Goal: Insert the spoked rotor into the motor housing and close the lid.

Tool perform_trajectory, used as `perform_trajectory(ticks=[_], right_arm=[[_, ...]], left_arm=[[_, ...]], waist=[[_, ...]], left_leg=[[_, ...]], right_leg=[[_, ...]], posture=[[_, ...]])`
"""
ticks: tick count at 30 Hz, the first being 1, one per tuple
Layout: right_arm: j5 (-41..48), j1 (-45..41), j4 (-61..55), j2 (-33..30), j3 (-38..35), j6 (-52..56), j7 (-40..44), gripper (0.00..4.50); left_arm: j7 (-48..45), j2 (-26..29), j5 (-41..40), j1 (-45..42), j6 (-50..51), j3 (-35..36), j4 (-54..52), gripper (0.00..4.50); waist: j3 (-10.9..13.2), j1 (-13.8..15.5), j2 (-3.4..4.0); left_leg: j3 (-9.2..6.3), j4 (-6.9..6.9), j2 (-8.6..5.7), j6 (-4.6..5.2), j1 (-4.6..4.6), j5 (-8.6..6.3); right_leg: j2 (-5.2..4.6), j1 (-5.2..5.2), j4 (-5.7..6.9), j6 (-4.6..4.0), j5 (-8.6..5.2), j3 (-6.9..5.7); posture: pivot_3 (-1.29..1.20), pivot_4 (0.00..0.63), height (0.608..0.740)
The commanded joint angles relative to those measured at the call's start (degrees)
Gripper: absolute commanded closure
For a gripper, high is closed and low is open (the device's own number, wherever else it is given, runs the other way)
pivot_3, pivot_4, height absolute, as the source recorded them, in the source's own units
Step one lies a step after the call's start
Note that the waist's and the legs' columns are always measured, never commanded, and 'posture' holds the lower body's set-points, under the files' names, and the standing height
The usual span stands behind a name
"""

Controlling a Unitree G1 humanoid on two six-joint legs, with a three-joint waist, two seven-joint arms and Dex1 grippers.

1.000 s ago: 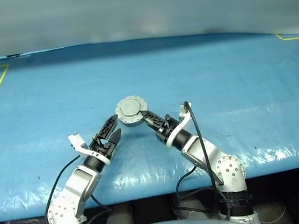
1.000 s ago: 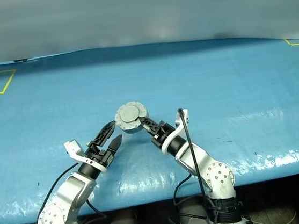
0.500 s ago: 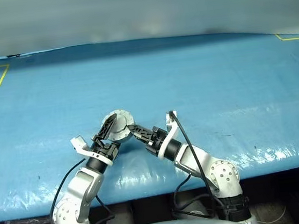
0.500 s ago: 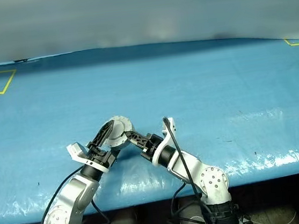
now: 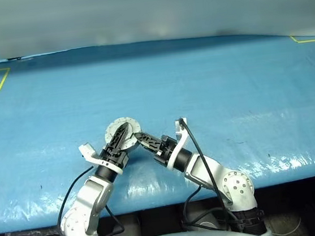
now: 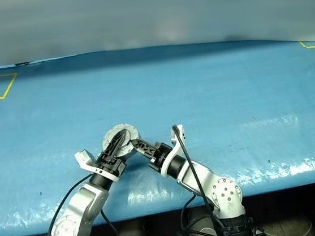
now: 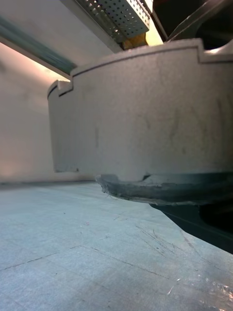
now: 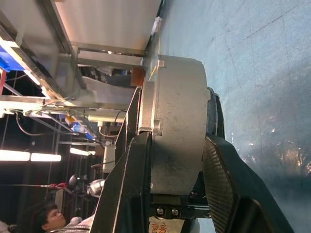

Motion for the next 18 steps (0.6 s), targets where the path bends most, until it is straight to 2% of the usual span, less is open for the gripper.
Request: perform_trajectory(ticks=[1, 3, 5, 7, 11, 15, 18], right_arm=[[-6.6, -0.8, -5.5, -3.8, 0.2, -0.9, 2.8, 3.36], [-15.6, -0.7, -8.7, -10.5, 4.0, 0.5, 4.8, 2.62], [-21.2, 0.1, -10.8, -14.4, 6.4, -0.1, 6.6, 2.01], [-30.3, 0.5, -13.3, -19.0, 9.9, -1.2, 7.2, 1.35], [-43.5, 1.5, -14.5, -24.4, 15.1, -2.9, 8.3, 0.02], [-54.1, 2.1, -13.3, -26.4, 18.7, -5.2, 9.3, 0.00], [-58.4, 3.5, -12.7, -24.1, 18.5, -7.8, 9.2, 0.00]], left_arm=[[2.2, 0.5, 2.0, -3.3, -3.1, 0.6, -1.7, 2.05], [3.0, 1.3, 5.7, -7.9, -5.4, 1.6, 1.5, 2.05], [3.3, 2.2, 9.4, -12.5, -7.4, 2.6, 5.6, 2.05], [3.0, 3.8, 14.0, -19.0, -9.6, 3.5, 12.4, 2.05], [-1.0, 7.6, 25.0, -32.3, -13.0, 4.0, 28.9, 2.05], [-7.3, 10.2, 33.4, -45.5, -16.4, 5.3, 47.4, 2.05], [-11.9, 11.8, 39.8, -55.1, -20.7, 6.5, 61.4, 2.05]], waist=[[0.0, 0.1, 0.00], [0.0, 0.3, 0.03], [-0.1, 0.7, -0.08], [-0.1, 0.7, -0.04], [-0.1, 1.3, -0.07], [0.0, 1.6, -0.17], [0.0, 1.5, -0.23]], left_leg=[[0.00, 0.00, 0.00, 0.00, 0.00, 0.00], [-0.01, 0.04, -0.02, 0.00, -0.03, 0.00], [-0.05, 0.12, -0.17, 0.00, 0.01, 0.01], [-0.13, 0.07, -0.12, 0.00, 0.03, 0.01], [-0.17, 0.09, -0.16, -0.02, -0.01, 0.03], [-0.18, 0.10, -0.35, -0.01, -0.12, 0.02], [-0.21, 0.10, -0.39, 0.04, -0.19, -0.01]], right_leg=[[0.00, 0.00, 0.00, 0.00, 0.00, 0.00], [0.00, 0.01, 0.00, 0.01, 0.00, 0.00], [-0.05, 0.10, -0.03, 0.04, 0.02, 0.06], [0.04, 0.09, 0.00, 0.03, 0.02, 0.03], [0.04, 0.09, 0.00, 0.03, 0.03, 0.04], [-0.08, 0.11, -0.17, 0.17, 0.11, 0.08], [-0.11, 0.09, -0.25, 0.24, 0.14, 0.09]], posture=[[0.00, 0.150, 0.740], [0.00, 0.150, 0.740], [0.00, 0.150, 0.740], [0.00, 0.150, 0.740], [0.00, 0.150, 0.740], [0.00, 0.150, 0.740], [0.00, 0.150, 0.740]])
